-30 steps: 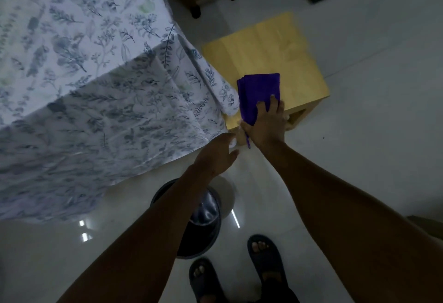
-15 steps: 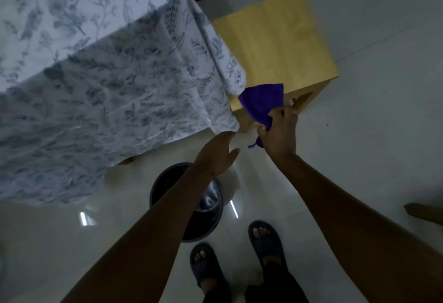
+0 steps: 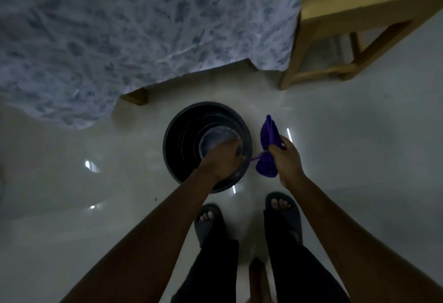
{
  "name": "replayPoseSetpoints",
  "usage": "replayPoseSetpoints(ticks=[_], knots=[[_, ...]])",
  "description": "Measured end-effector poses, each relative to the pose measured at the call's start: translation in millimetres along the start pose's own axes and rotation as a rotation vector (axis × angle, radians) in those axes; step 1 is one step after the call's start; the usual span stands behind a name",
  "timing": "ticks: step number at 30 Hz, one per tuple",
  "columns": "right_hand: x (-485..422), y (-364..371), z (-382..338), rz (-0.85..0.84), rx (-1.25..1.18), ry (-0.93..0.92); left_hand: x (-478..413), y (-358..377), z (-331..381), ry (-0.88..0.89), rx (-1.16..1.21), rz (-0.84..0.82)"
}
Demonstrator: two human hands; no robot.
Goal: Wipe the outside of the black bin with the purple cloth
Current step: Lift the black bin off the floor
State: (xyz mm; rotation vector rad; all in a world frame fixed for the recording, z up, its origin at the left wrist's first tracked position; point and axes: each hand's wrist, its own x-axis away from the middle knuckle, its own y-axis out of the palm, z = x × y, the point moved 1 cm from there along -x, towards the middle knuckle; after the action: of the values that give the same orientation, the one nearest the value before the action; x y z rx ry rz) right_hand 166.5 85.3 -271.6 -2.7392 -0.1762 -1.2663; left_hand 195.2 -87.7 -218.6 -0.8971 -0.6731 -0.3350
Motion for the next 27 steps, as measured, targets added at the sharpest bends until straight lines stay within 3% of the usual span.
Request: replayPoseSetpoints(ticks=[6, 11, 16, 19, 22, 24, 27], knots=[[-25.6, 14.1, 49.8, -0.001, 0.123, -0.057, -9.6, 51.7, -53.9, 0.017, -0.024, -0.068], [-35.1, 22.9, 55.8, -0.126, 0.222, -0.073, -14.8, 72.4, -62.6, 0.059, 0.035, -0.054], [-16.5, 26.2, 49.0, -0.215, 0.248, -0.110, -5.6, 89.2, -59.9, 0.101, -0.220, -0.041], [-5.4, 23.2, 49.5, -0.194, 0.277, -0.115, 2.7, 79.2, -54.2, 0.085, -0.256, 0.074], [-2.6, 23.4, 26.9, -0.189, 0.335, -0.198, 5.9, 40.6, -57.3, 0.081, -0.225, 0.357], [-1.2, 25.9, 8.1, -0.167, 0.353, -0.270, 6.4, 16.5, -70.1, 0.053, -0.131, 0.523], [-1.9, 32.3, -10.5, -0.140, 0.400, -0.409, 3.1, 4.7, -93.9, 0.031, 0.100, 0.642]])
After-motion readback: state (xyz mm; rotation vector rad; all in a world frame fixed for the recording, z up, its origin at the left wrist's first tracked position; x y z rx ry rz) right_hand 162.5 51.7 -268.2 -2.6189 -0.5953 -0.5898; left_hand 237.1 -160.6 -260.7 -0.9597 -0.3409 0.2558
